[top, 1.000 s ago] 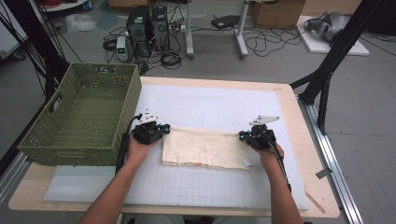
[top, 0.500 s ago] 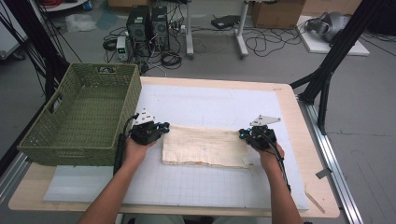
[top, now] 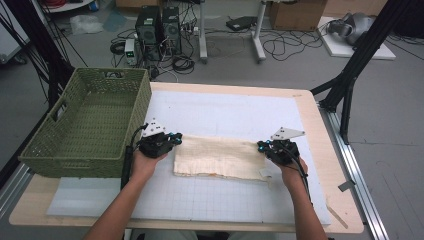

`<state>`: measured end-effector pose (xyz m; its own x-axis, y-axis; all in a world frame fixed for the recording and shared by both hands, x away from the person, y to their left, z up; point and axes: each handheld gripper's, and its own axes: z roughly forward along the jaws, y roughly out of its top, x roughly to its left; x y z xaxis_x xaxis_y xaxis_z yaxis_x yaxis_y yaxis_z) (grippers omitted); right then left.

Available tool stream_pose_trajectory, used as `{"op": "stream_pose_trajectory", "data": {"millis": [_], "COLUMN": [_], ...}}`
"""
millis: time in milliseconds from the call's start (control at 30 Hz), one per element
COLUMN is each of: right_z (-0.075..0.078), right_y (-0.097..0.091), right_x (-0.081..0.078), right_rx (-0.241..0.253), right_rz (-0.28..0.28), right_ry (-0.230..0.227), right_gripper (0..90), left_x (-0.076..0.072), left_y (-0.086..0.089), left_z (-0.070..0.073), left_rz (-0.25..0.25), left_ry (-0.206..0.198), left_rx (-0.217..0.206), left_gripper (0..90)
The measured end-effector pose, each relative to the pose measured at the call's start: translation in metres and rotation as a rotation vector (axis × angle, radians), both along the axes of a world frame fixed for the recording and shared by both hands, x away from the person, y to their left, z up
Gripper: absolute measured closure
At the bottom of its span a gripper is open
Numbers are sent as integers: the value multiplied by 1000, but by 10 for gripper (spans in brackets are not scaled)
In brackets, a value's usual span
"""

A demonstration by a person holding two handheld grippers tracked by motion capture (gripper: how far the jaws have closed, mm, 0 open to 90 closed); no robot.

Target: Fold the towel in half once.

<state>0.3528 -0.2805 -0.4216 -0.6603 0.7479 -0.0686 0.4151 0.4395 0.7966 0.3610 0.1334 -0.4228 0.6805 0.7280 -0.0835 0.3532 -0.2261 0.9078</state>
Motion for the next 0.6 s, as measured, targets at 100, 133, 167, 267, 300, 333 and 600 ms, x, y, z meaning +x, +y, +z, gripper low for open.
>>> {"op": "stream_pose_trajectory", "data": {"millis": [100, 133, 167, 267, 300, 333, 600], "right_z": [2, 2, 2, 4, 4, 5, 5], "right_y": [-1, -1, -1, 0, -1, 0, -1], "right_x": [-2, -2, -3, -4, -5, -6, -13], "right_rx": [6, 9, 12, 16, 18, 23, 31], "right_rz": [4, 2, 1, 3, 7, 6, 17], "right_ry": [-8, -8, -10, -9, -15, -17, -28], "right_gripper": [864, 864, 864, 864, 864, 864, 864], "left_x": [-1, -1, -1, -3, -3, -4, -8], "left_y": [1, 1, 1, 1, 1, 1, 4], "left_z": [1, 1, 2, 3, 4, 4, 5], "left_rz": [5, 7, 4, 8, 13, 11, 9], "left_ry": [-1, -1, 1, 5, 3, 5, 2], "left_rx": [-12, -10, -5, -13, -16, -16, -30], "left_gripper": [860, 860, 860, 860, 860, 860, 859]}}
